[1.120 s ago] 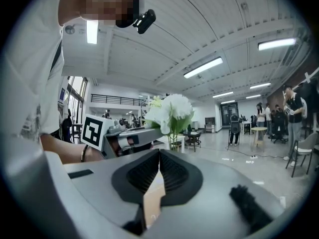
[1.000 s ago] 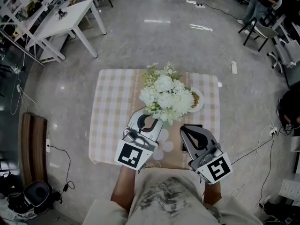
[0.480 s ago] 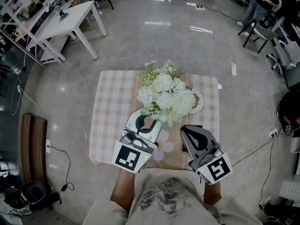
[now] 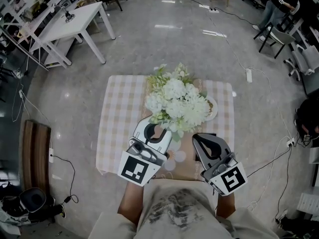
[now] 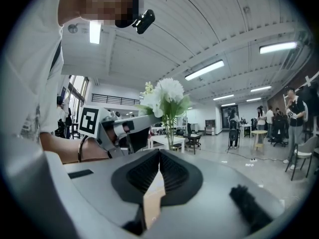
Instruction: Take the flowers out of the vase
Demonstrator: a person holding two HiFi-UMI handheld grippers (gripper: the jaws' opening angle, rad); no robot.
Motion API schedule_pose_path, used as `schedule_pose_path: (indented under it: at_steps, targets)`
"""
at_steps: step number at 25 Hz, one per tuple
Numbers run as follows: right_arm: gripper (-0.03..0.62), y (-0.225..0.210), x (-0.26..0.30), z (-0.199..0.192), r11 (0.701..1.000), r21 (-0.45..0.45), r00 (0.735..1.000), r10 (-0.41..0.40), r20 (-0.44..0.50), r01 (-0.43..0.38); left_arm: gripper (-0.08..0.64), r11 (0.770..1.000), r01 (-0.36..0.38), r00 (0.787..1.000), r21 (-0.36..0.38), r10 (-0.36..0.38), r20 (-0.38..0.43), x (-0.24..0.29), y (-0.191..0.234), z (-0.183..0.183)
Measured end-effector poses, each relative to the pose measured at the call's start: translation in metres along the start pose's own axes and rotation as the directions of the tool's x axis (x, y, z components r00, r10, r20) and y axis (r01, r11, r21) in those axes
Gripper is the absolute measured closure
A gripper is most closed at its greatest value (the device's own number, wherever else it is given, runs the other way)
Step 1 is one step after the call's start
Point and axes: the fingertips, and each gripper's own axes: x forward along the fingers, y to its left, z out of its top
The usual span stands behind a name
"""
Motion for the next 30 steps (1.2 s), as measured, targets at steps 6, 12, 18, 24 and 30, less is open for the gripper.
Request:
schedule_pose_path:
  at_steps: [6, 12, 18, 24, 30]
  targets:
    - [0.575, 0.017, 0.002, -0.006, 1.0, -0.008, 1.0, 0.005, 0.002, -0.005, 0.534, 1.0, 0.001, 0.999, 0.003, -0.002, 0.032, -0.018, -0.003, 0.006]
    - [0.575, 0.022, 0.003, -0.002, 1.0, -0.011, 1.0, 0.013, 0.004, -0.013, 0.534, 1.0, 0.001, 0.999, 0.001, -0.001, 0.038, -0.023, -0.003, 0.012]
    - [0.575, 0.007, 0.013, 0.004, 1.0, -0.016, 1.0, 0.016, 0.002, -0.016, 0.535, 1.0, -0.005, 1.0, -0.013, 0.005, 0.026, -0.012, 0.007, 0.007]
    - [0.575, 0.02, 0.002, 0.008, 1.0, -0.024, 1.0, 0.01, 0.017, -0.01, 0.534, 1.0, -0.007, 1.0, -0.03, 0.008, 0.013, -0.03, -0.004, 0.003]
    - [0.575, 0.018, 0.0, 0.016, 0.999, -0.034, 0.999, 0.007, 0.032, -0.006, 0.535, 0.999, -0.02, 1.0, -0.047, 0.02, -0.001, -0.033, -0.003, -0.001]
